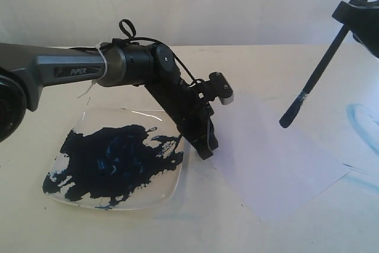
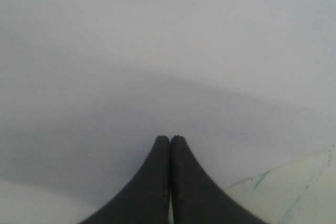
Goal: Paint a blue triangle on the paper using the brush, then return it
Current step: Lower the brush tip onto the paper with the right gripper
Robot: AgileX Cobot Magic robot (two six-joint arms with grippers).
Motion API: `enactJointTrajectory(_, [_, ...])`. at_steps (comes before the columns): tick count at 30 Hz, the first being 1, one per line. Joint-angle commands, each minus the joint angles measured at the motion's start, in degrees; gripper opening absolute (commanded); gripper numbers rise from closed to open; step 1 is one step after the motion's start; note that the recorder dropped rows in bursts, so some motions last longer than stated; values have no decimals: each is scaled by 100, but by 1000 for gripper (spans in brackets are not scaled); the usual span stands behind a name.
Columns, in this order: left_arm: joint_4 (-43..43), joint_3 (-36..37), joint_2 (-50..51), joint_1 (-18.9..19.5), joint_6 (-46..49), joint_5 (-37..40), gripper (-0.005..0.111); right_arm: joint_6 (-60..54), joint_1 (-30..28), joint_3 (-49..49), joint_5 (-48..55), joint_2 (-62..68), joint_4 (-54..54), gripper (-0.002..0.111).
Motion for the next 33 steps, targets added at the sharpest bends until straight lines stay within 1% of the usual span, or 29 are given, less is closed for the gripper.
enactJointTrajectory(1, [-74,-10,16,-22,-43,113,0,3,-45,10,-115,-7,8,0])
enactJointTrajectory(2, [-74,-10,16,-22,-43,113,0,3,-45,10,-146,8,8,0])
enactJointTrajectory(4, [-74,-10,16,-22,-43,113,0,3,-45,10,-608,172,4,0])
enactJointTrajectory(6, [-74,-10,16,-22,-43,90,0,3,-45,10,-1522,592,-181,0])
enactJointTrajectory(8, [-74,-10,16,-22,-43,79,0,-41,-45,-48,-2085,973,-334,0])
enactJointTrajectory(11, [-74,-10,16,-22,-17,42,0,-40,-33,-328,-2093,1469,-528,0])
enactJointTrajectory(13, [-74,-10,16,-22,-17,27,0,-257,10,-502,-1948,1653,-494,0])
enactJointTrajectory(16, [-74,-10,16,-22,-17,27,0,-530,197,-700,-1497,1678,-437,0])
enactJointTrajectory(20, [-74,-10,16,-22,-17,27,0,-1084,613,-910,-1015,1644,-274,0])
enactJointTrajectory(22, [-74,-10,16,-22,-17,27,0,-1620,874,-981,-826,1620,276,0])
enactJointTrajectory(23, [-74,-10,16,-22,-17,27,0,-2056,1023,-1003,-718,1611,746,0])
enactJointTrajectory(25, [-74,-10,16,-22,-17,27,0,-3127,1339,-1018,-666,1611,2008,0])
enactJointTrajectory(27, [-74,-10,16,-22,-17,27,0,-4550,1656,-1018,-871,1611,3762,0])
enactJointTrajectory(28, [-74,-10,16,-22,-17,27,0,-5124,1808,-1018,-1071,1624,4439,0])
enactJointTrajectory(30, [-74,-10,16,-22,-17,27,0,-5580,2009,-1018,-1289,1661,4915,0])
enactJointTrajectory(33, [-74,-10,16,-22,-17,13,0,-5065,2152,-1018,-1181,1718,4392,0])
